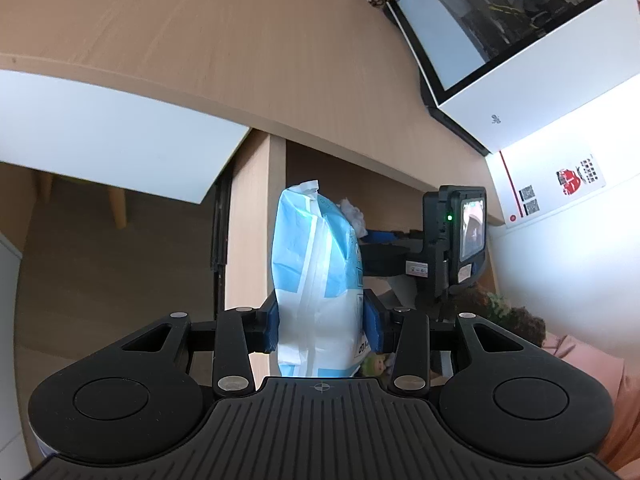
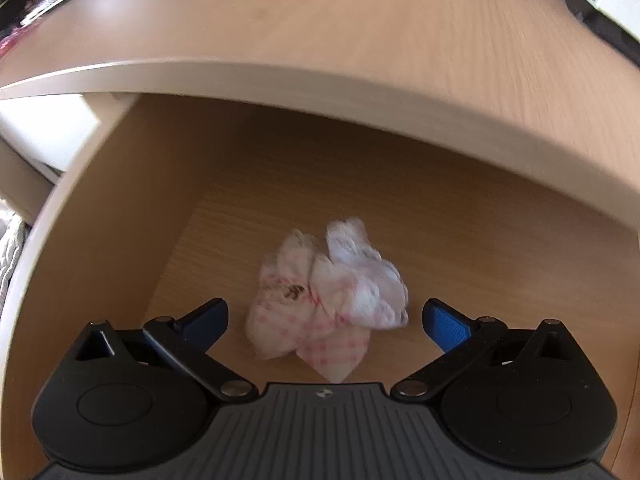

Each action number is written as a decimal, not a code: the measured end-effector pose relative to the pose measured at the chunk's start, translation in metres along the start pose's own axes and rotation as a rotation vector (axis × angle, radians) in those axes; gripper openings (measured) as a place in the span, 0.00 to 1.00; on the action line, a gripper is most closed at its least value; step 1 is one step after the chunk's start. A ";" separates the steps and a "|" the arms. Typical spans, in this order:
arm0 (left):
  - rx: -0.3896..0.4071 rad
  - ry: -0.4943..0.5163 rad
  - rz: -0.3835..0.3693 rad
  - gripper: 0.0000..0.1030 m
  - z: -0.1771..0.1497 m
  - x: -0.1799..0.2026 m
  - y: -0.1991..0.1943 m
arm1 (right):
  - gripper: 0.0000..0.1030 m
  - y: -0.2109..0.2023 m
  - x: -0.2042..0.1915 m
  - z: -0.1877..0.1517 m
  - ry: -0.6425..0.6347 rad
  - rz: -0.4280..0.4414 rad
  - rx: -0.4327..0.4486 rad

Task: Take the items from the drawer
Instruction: 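Lift the wipes pack out with the left tool while the right tool grasps the pink lace socks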

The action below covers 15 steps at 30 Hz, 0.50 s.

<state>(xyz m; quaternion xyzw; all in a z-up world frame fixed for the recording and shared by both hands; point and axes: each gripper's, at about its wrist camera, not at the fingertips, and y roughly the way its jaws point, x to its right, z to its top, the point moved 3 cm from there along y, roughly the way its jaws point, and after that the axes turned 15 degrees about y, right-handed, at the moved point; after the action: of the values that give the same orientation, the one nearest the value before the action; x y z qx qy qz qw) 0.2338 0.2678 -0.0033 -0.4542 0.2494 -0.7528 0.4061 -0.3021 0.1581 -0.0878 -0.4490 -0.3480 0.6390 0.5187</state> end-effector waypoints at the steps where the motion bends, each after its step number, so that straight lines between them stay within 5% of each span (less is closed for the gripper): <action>1: 0.002 -0.011 -0.003 0.43 0.001 0.000 0.001 | 1.00 0.002 0.001 0.000 0.051 -0.014 -0.004; 15: 0.116 -0.197 0.106 0.43 -0.014 0.015 -0.007 | 1.00 0.008 -0.013 -0.005 0.118 -0.083 0.056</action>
<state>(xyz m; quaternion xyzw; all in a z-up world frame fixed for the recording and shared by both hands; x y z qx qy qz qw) 0.2149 0.2593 0.0030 -0.4879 0.1880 -0.6950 0.4935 -0.2995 0.1432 -0.0935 -0.4566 -0.3171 0.5987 0.5767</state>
